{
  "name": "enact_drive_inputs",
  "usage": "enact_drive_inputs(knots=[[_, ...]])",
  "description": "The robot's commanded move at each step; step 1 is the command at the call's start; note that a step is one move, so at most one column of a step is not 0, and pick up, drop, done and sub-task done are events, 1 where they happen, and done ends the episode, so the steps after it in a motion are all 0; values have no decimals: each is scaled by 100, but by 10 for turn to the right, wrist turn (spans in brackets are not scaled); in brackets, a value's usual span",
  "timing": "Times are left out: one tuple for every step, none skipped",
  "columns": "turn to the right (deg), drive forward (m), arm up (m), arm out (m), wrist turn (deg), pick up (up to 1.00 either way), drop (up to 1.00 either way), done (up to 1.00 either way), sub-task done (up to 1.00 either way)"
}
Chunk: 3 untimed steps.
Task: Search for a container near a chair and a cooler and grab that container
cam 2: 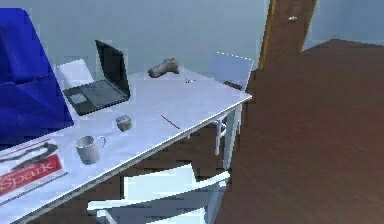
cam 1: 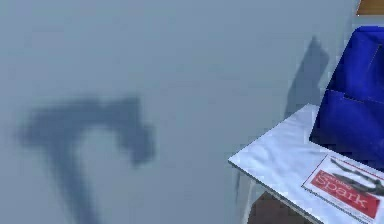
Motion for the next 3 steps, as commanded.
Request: enact_drive_inputs(knots=[[0,15,0,0,0,0,0,0,0],[-450,0,0,0,0,0,0,0,0],[-450,0,0,0,0,0,0,0,0]])
